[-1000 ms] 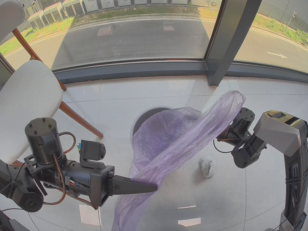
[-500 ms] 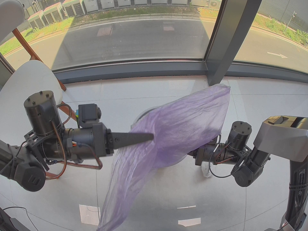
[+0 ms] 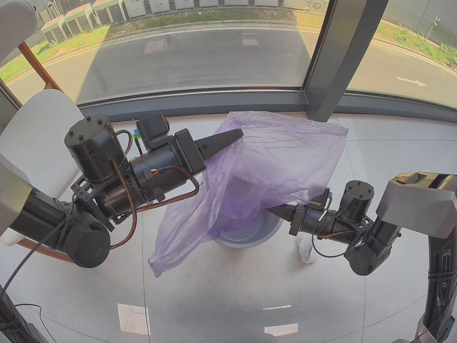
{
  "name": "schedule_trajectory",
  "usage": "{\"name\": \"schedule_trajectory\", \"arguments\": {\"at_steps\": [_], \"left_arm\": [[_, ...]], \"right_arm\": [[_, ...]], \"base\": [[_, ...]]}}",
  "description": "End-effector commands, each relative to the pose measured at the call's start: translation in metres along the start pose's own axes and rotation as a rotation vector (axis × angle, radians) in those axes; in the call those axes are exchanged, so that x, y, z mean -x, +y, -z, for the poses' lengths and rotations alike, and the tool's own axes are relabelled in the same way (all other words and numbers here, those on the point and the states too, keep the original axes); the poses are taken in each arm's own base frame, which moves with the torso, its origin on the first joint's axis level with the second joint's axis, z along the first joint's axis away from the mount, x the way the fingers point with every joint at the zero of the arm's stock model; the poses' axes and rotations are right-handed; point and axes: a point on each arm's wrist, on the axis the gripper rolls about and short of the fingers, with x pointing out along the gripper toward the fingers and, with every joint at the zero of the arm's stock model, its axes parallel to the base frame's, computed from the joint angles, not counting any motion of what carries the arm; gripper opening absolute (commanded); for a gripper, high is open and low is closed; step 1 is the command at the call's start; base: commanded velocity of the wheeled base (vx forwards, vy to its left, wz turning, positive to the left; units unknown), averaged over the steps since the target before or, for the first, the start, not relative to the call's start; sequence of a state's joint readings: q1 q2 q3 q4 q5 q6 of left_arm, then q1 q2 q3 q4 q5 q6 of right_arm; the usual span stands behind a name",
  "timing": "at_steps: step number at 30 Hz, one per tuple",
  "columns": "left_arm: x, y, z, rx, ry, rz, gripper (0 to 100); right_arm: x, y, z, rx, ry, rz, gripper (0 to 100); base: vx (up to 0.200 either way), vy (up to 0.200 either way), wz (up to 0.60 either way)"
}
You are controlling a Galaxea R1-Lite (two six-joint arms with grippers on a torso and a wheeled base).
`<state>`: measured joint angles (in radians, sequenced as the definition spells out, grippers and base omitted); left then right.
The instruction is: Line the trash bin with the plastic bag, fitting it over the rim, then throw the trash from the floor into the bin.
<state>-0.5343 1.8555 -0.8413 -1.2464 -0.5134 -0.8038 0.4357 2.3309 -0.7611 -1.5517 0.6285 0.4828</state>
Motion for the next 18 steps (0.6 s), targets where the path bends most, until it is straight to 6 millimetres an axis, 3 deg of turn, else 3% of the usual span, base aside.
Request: {"name": "schedule_trajectory", "arguments": {"at_steps": [1, 7, 9, 14, 18], "left_arm": [[-0.011, 0.012, 0.009, 0.012, -0.02, -0.046, 0], [-0.024, 0.019, 0.003, 0.003, -0.107, -0.096, 0], [-0.031, 0.021, 0.001, -0.004, -0.13, -0.098, 0], [-0.054, 0.008, 0.014, 0.003, -0.135, -0.065, 0], [-0.066, 0.006, 0.028, 0.013, -0.129, -0.069, 0]], "right_arm": [[0.015, 0.011, -0.02, 0.011, -0.028, 0.019, 0], [0.039, 0.03, -0.03, -0.025, -0.008, 0.068, 0], [0.054, 0.046, -0.033, -0.05, 0.018, 0.082, 0], [0.075, 0.068, -0.025, -0.113, 0.1, 0.107, 0], [0.074, 0.078, -0.009, -0.128, 0.141, 0.123, 0]], "base": [[0.0, 0.0, 0.0], [0.0, 0.0, 0.0], [0.0, 0.0, 0.0], [0.0, 0.0, 0.0], [0.0, 0.0, 0.0]]}}
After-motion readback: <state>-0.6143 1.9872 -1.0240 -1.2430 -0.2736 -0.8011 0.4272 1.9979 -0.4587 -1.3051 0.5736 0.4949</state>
